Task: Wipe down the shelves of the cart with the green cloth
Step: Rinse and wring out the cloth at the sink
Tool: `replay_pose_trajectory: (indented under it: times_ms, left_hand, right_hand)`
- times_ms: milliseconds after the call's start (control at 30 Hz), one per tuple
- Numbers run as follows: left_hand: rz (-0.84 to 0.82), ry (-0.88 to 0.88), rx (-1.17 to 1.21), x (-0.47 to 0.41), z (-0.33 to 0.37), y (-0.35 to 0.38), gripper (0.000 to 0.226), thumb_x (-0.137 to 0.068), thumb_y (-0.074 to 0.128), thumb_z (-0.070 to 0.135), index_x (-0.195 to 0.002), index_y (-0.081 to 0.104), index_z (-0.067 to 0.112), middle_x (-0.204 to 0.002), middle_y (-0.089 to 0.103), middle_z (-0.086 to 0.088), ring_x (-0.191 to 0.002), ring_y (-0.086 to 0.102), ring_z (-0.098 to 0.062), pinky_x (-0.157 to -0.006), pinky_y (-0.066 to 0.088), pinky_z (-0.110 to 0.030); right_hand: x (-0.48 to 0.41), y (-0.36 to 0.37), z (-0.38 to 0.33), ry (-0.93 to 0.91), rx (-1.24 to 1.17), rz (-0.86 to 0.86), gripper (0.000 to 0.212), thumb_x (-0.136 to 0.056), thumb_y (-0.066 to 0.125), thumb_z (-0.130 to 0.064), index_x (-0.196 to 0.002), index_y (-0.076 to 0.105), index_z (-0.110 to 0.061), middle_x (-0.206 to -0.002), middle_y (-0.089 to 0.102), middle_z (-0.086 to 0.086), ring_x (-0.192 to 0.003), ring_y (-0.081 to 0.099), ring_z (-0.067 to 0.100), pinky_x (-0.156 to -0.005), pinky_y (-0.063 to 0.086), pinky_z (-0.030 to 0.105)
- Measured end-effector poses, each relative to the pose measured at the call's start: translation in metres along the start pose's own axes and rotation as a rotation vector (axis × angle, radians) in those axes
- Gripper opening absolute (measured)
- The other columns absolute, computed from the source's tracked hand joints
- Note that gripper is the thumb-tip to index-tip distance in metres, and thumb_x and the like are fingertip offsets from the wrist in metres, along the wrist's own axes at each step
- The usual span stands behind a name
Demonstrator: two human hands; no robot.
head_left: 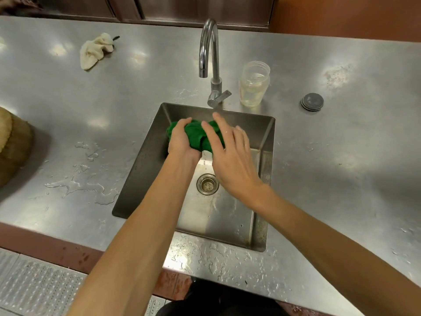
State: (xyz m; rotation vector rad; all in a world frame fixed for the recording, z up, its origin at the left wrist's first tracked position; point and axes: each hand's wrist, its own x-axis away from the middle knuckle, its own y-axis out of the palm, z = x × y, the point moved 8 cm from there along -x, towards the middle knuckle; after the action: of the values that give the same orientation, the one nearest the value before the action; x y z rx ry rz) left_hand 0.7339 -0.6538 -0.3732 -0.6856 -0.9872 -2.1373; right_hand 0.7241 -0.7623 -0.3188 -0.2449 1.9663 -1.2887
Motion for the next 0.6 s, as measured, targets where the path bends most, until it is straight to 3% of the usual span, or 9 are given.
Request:
replay_pose_trajectory:
  times_ms: [67,100,200,267,367,433,500,600]
  left_hand:
    - [-0.004,-0.043,0.011,-0.001,-0.008,0.003,0.020,-0.098,0.051,0.023,-0.098,0.061,0.005,-0.095,0.066,-0.013,-0.093,0.066,-0.029,-0.092,0.055,-0.040]
    - [-0.014,-0.059,0.016,0.000,-0.013,0.006,0.027,-0.101,0.046,0.026,-0.099,0.062,0.004,-0.095,0.068,-0.013,-0.093,0.066,-0.029,-0.090,0.054,-0.040]
    - [-0.029,-0.043,0.009,0.003,-0.025,0.016,0.032,-0.101,0.048,0.026,-0.117,0.063,0.002,-0.113,0.069,-0.014,-0.109,0.066,-0.030,-0.100,0.052,-0.043]
    - [0.014,0.030,-0.027,0.002,-0.024,0.015,0.034,-0.097,0.058,0.021,-0.125,0.062,0.002,-0.120,0.069,-0.014,-0.109,0.068,-0.031,-0.099,0.053,-0.046]
    - [0.066,0.223,-0.123,-0.001,-0.001,0.017,0.010,-0.088,0.066,0.008,-0.098,0.069,0.009,-0.096,0.073,-0.010,-0.088,0.072,-0.024,-0.077,0.062,-0.035]
    - [0.042,0.349,-0.228,0.001,0.016,0.027,0.012,-0.082,0.068,0.001,-0.080,0.067,0.013,-0.079,0.071,-0.003,-0.074,0.069,-0.015,-0.062,0.059,-0.026]
    - [-0.001,0.466,-0.345,0.008,0.029,0.036,0.017,-0.079,0.067,-0.002,-0.070,0.063,0.013,-0.070,0.067,0.000,-0.065,0.066,-0.010,-0.057,0.054,-0.022]
    - [-0.069,0.665,-0.534,0.020,0.048,0.053,0.031,-0.075,0.064,-0.003,-0.057,0.047,0.015,-0.059,0.054,0.000,-0.060,0.058,-0.015,-0.055,0.049,-0.027]
  right_hand:
    - [0.002,0.001,-0.003,-0.026,0.056,-0.017,0.090,-0.069,0.048,0.012,-0.153,0.024,-0.010,-0.160,0.017,0.021,-0.141,0.027,0.043,-0.114,0.022,0.062]
    - [-0.001,0.001,-0.003,-0.014,0.060,-0.021,0.090,-0.069,0.046,0.011,-0.153,0.023,-0.009,-0.161,0.014,0.022,-0.144,0.022,0.044,-0.111,0.026,0.064]
    - [-0.020,0.004,0.008,0.085,0.074,-0.035,0.090,-0.073,0.059,0.012,-0.153,0.023,-0.007,-0.161,0.013,0.023,-0.119,0.046,0.044,-0.082,0.056,0.049]
    - [-0.033,0.010,0.024,0.181,0.118,-0.117,0.095,-0.075,0.069,0.006,-0.154,0.018,-0.007,-0.160,0.015,0.022,-0.100,0.052,0.037,-0.066,0.056,0.041]
    - [-0.038,0.024,0.045,0.331,-0.020,-0.213,0.087,-0.077,0.075,-0.018,-0.149,0.027,-0.008,-0.140,0.046,0.019,-0.101,0.058,0.036,-0.070,0.055,0.045]
    - [-0.039,0.024,0.056,0.461,-0.240,-0.181,0.065,-0.073,0.074,-0.038,-0.127,0.048,-0.013,-0.109,0.064,0.009,-0.091,0.064,0.031,-0.068,0.053,0.039]
    - [-0.041,0.023,0.060,0.515,-0.445,-0.169,0.045,-0.067,0.073,-0.047,-0.100,0.058,-0.021,-0.087,0.067,-0.002,-0.077,0.063,0.019,-0.063,0.052,0.032]
    - [-0.050,0.018,0.048,0.426,-0.626,-0.204,0.022,-0.064,0.079,-0.030,-0.064,0.058,-0.025,-0.063,0.063,-0.006,-0.058,0.058,0.004,-0.058,0.052,0.033]
